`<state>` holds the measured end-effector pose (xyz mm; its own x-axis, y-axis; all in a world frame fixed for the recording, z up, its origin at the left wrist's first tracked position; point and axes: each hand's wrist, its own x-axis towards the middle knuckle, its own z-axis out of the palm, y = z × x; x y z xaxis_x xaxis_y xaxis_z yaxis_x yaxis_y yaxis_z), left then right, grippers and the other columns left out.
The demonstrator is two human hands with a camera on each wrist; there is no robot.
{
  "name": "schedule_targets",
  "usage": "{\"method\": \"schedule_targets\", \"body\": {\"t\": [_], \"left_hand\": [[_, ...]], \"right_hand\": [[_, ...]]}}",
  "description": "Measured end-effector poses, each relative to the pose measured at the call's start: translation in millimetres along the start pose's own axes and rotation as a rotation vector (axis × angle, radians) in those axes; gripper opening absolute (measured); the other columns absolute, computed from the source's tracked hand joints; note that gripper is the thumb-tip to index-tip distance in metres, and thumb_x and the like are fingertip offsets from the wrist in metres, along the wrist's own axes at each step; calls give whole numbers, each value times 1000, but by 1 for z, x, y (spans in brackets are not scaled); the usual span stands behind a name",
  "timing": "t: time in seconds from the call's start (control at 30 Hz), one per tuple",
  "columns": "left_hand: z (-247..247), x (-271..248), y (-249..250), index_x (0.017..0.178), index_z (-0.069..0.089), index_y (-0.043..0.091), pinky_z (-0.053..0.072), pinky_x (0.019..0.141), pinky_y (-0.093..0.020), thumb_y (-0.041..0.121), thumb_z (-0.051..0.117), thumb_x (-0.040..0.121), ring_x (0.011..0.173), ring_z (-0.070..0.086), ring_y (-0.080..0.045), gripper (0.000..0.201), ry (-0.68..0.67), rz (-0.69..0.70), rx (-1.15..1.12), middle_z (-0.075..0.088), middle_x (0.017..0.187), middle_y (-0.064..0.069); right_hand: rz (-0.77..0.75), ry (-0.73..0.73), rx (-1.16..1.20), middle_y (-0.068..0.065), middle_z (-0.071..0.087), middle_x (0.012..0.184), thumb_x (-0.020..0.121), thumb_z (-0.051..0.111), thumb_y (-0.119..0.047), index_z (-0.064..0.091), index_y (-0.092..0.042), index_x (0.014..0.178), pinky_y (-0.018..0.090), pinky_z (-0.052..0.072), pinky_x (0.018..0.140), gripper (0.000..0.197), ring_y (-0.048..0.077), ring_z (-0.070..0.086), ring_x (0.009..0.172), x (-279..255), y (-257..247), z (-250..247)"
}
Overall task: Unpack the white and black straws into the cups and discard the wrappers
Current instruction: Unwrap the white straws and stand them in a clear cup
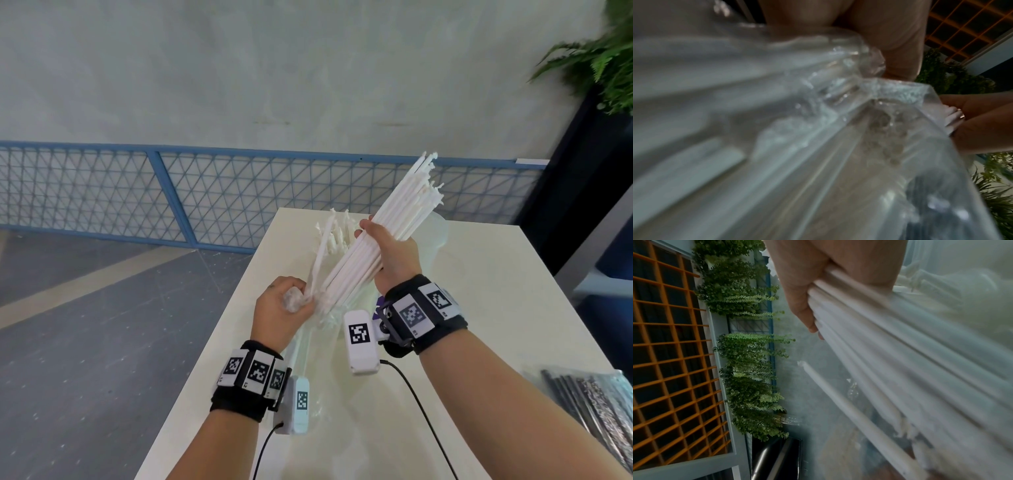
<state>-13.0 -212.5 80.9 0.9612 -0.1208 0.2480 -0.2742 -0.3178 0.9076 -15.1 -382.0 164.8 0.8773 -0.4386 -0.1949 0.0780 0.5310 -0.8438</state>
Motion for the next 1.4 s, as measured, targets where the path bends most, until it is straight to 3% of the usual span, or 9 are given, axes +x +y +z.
{"method": "schedule_targets", "body": {"t": [0.17, 0.27, 0.37, 0.5, 0.67, 0.87, 1.03, 1.17, 1.4], "left_hand": [[2, -1, -1, 70, 55, 28, 37, 66, -1, 4, 74, 72, 72, 50, 12, 31, 15, -3, 1, 58, 81, 10], [2, 0, -6, 68, 54, 32, 42, 68, -13, 6, 74, 72, 73, 52, 4, 32, 43, -31, 31, 57, 80, 12], [1, -1, -5, 68, 54, 33, 46, 71, -29, 5, 72, 71, 73, 51, -4, 34, 78, -68, 35, 55, 79, 12], [1, -1, -4, 69, 53, 30, 44, 69, -26, 4, 72, 71, 74, 52, -9, 32, 88, -35, 41, 56, 80, 11], [0, 1, -3, 69, 51, 33, 50, 70, -39, 10, 74, 67, 75, 55, -18, 32, 150, -33, 28, 58, 83, 3], [-1, 1, 3, 71, 51, 33, 39, 67, -7, 0, 72, 71, 78, 53, -3, 39, 201, 32, 11, 54, 82, 14], [-3, 0, 1, 72, 52, 33, 41, 70, -12, -2, 71, 71, 78, 53, -3, 40, 228, 38, -26, 55, 83, 12], [-2, 1, 2, 72, 53, 32, 37, 68, -2, 1, 71, 71, 76, 51, 7, 36, 241, 52, -49, 56, 83, 10], [2, 2, 2, 72, 55, 30, 36, 71, -2, 16, 68, 65, 78, 52, 3, 20, 236, 63, -67, 57, 83, 10]], "right_hand": [[-65, 16, -67, 7, 66, 79, 81, 67, -7, 60, 0, 100, 18, 50, 47, 21, 9, 67, 57, 5, -9, -4], [-195, 77, -132, 2, 63, 75, 83, 66, -11, 59, -8, 85, 24, 51, 59, 8, 17, 63, 66, 12, -24, -1], [-304, 100, -78, 2, 62, 70, 79, 68, -9, 59, -1, 89, 25, 52, 56, 15, 14, 62, 61, 14, -44, 0], [-456, 106, -78, 5, 61, 68, 74, 67, -9, 60, 0, 86, 26, 50, 58, 16, 15, 58, 61, 15, -61, 1], [-515, 119, -226, 4, 61, 80, 74, 71, -15, 61, -1, 95, 24, 50, 61, 28, 17, 59, 73, 23, -48, 3], [-399, 54, -423, 5, 67, 94, 76, 74, -14, 61, -3, 109, 22, 53, 67, 37, 14, 64, 83, 33, 6, -7], [-456, 62, -521, 3, 67, 99, 76, 74, -17, 58, -7, 114, 21, 51, 74, 42, 15, 63, 87, 42, 15, -6], [-423, 14, -706, 9, 66, 94, 82, 69, -20, 61, -2, 109, 27, 48, 74, 34, 20, 61, 85, 50, 24, -5], [-275, -16, -1007, 11, 62, 119, 80, 70, -31, 46, -1, 131, 30, 46, 93, 63, 25, 58, 111, 57, 49, -16]]}}
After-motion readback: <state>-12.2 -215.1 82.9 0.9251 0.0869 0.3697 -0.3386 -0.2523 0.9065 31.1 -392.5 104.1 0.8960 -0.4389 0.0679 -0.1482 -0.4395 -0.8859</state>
